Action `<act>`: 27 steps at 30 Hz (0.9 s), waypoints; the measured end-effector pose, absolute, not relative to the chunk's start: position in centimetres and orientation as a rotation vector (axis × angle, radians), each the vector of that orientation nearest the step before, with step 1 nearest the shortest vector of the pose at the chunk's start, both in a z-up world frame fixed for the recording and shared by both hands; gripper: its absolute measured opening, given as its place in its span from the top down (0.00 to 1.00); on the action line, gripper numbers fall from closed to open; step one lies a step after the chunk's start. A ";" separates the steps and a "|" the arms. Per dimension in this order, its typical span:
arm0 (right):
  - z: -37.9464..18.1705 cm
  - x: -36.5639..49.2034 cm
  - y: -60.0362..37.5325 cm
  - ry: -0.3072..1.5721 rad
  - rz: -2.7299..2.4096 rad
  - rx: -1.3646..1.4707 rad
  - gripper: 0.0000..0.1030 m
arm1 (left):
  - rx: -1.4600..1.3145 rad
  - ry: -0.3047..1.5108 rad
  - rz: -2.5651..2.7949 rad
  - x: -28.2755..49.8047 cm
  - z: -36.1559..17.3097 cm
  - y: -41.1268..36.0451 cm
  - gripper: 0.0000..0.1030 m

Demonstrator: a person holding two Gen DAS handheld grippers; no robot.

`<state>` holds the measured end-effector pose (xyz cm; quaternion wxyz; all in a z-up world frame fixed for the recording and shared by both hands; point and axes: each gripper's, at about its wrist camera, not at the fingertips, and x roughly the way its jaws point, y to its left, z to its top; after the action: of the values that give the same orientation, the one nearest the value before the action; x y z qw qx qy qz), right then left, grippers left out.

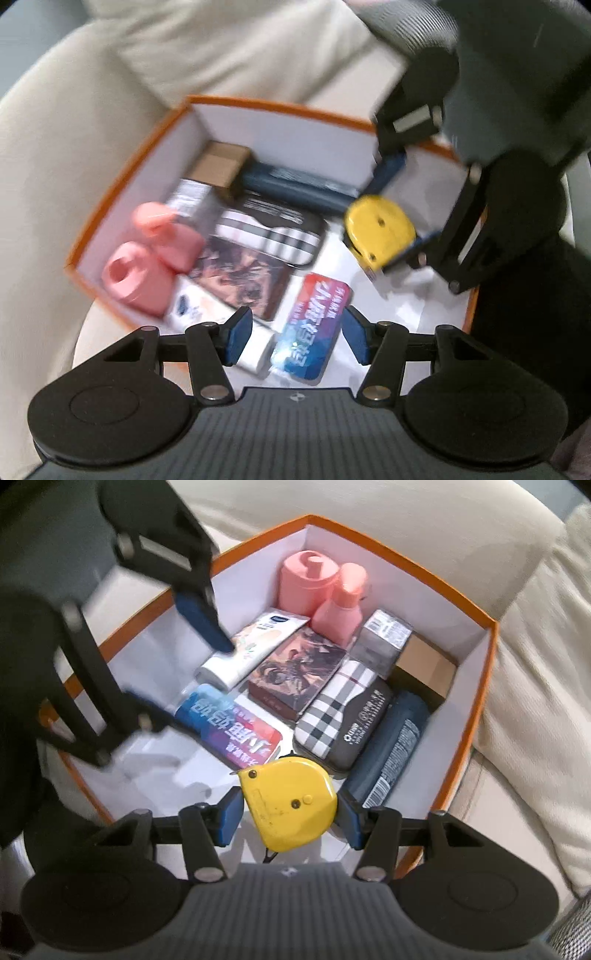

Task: Organize rigid objects
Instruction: 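Lower the tin and tape measure into the box and open both tools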

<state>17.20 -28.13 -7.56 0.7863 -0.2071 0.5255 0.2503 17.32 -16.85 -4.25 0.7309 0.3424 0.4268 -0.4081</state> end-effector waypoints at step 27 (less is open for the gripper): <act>-13.5 20.5 -22.4 1.302 0.836 -0.918 0.45 | 0.297 0.917 -0.529 16.2 -0.9 -7.7 0.36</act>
<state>20.46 -22.36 -13.50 0.6220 -0.3997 0.5667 0.3637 16.16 -7.70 -0.91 0.8526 0.1413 0.4359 -0.2513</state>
